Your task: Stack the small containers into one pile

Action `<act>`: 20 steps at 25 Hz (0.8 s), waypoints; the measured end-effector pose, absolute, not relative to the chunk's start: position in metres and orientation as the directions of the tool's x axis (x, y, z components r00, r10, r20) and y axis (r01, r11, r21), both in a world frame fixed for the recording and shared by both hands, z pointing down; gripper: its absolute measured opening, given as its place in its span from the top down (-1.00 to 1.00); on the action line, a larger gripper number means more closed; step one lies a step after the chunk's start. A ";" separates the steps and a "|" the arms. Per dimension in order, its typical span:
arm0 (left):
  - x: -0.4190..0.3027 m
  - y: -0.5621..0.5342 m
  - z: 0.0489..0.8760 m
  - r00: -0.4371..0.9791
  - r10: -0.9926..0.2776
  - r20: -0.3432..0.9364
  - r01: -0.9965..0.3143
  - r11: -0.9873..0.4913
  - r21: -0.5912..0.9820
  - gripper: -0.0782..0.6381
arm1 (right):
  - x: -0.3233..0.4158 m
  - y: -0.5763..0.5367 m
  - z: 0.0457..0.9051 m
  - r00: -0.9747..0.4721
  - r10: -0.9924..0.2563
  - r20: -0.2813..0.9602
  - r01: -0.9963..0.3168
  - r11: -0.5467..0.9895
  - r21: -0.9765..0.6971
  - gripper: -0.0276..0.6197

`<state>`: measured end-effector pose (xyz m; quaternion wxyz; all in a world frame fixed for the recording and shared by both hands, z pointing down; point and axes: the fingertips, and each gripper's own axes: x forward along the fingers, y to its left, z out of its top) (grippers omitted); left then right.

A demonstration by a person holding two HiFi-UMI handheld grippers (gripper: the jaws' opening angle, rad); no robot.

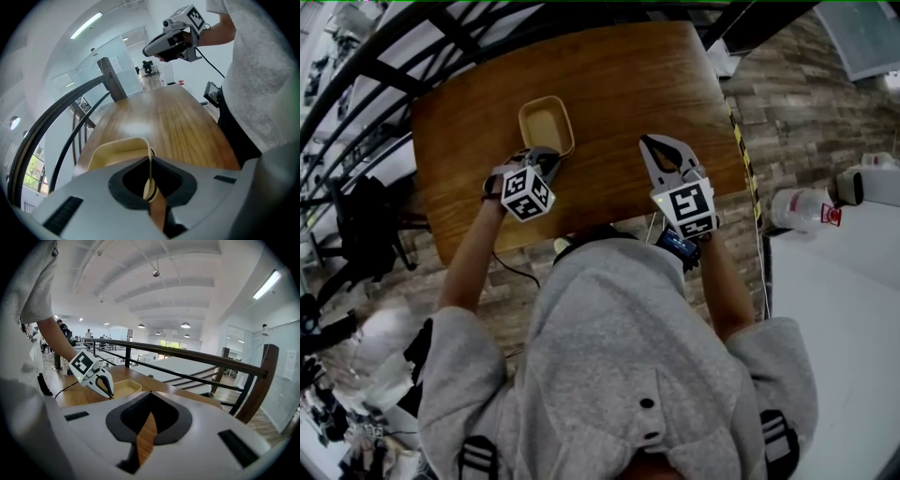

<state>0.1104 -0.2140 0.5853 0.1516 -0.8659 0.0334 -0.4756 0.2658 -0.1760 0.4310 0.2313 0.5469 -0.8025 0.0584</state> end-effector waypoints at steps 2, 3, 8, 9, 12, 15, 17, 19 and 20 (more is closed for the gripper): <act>0.112 -0.215 0.589 0.541 -0.196 0.818 0.082 -0.955 -0.284 0.71 | 0.266 -0.179 0.430 -0.297 -0.850 0.434 -0.904 0.396 0.157 0.87; 0.111 -0.216 0.591 0.538 -0.194 0.821 0.075 -0.959 -0.275 0.70 | 0.265 -0.181 0.430 -0.301 -0.849 0.434 -0.903 0.400 0.156 0.87; 0.112 -0.224 0.600 0.520 -0.157 0.840 -0.007 -0.984 -0.179 0.46 | 0.272 -0.192 0.434 -0.321 -0.844 0.430 -0.894 0.420 0.154 0.87; 0.115 -0.222 0.600 0.524 -0.141 0.840 -0.026 -0.988 -0.150 0.40 | 0.275 -0.190 0.435 -0.321 -0.843 0.432 -0.895 0.419 0.152 0.87; 0.119 -0.219 0.599 0.537 -0.105 0.837 -0.076 -0.994 -0.075 0.22 | 0.282 -0.188 0.435 -0.321 -0.843 0.431 -0.899 0.415 0.141 0.87; 0.117 -0.212 0.598 0.544 -0.086 0.835 -0.099 -0.994 -0.037 0.13 | 0.282 -0.181 0.437 -0.324 -0.840 0.435 -0.902 0.413 0.126 0.87; 0.113 -0.214 0.592 0.564 -0.104 0.819 -0.127 -0.991 -0.038 0.08 | 0.279 -0.181 0.438 -0.326 -0.841 0.433 -0.902 0.413 0.124 0.87; 0.107 -0.217 0.584 0.594 -0.133 0.793 -0.175 -0.984 -0.034 0.08 | 0.272 -0.182 0.439 -0.329 -0.841 0.430 -0.901 0.416 0.125 0.87; 0.103 -0.219 0.580 0.612 -0.149 0.777 -0.205 -0.978 -0.026 0.07 | 0.268 -0.182 0.440 -0.330 -0.841 0.429 -0.901 0.416 0.123 0.87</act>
